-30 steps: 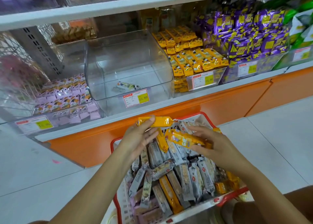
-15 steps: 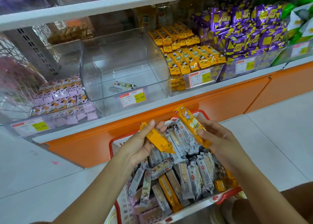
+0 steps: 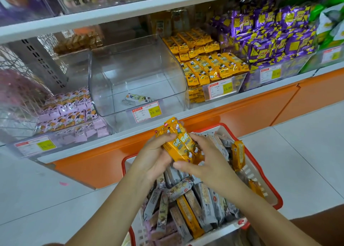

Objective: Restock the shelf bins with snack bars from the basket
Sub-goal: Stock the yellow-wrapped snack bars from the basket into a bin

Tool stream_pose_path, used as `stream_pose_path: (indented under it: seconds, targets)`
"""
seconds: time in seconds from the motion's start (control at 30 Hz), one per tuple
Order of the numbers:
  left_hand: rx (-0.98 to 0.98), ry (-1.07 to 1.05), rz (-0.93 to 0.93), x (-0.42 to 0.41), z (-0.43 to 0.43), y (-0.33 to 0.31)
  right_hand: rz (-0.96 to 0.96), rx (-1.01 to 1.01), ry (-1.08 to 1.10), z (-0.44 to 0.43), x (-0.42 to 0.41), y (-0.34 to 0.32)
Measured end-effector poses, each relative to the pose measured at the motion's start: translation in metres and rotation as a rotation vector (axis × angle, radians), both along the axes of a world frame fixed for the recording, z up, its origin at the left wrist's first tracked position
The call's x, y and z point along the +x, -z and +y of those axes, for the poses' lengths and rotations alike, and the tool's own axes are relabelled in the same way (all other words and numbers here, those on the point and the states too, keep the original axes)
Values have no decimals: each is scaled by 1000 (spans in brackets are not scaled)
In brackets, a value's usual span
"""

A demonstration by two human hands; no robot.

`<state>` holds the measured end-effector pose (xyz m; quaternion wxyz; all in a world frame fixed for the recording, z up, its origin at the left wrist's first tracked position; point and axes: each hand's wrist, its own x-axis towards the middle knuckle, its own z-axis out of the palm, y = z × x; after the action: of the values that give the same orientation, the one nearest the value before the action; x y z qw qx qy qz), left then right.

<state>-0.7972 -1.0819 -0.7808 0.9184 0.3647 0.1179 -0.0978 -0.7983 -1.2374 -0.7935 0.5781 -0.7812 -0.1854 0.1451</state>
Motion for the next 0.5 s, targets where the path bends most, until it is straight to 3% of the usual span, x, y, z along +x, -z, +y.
stream_pose_path:
  seconds: [0.13,0.23,0.33,0.43,0.5]
  targets:
    - [63,-34,-106,7,-5,-16,-241,-69,92,6,8,-6]
    - [266,-24,-233,16,0,-31,-228,-4,149,1,26,-14]
    - [849,-102,-292,22,12,-43,-217,113,203,-7,55,-29]
    - [1571,-286,-319,25,26,-40,-377,45,315,-15,96,-52]
    - [1766,-268,-307,30,35,-31,-451,-73,370,-15,125,-67]
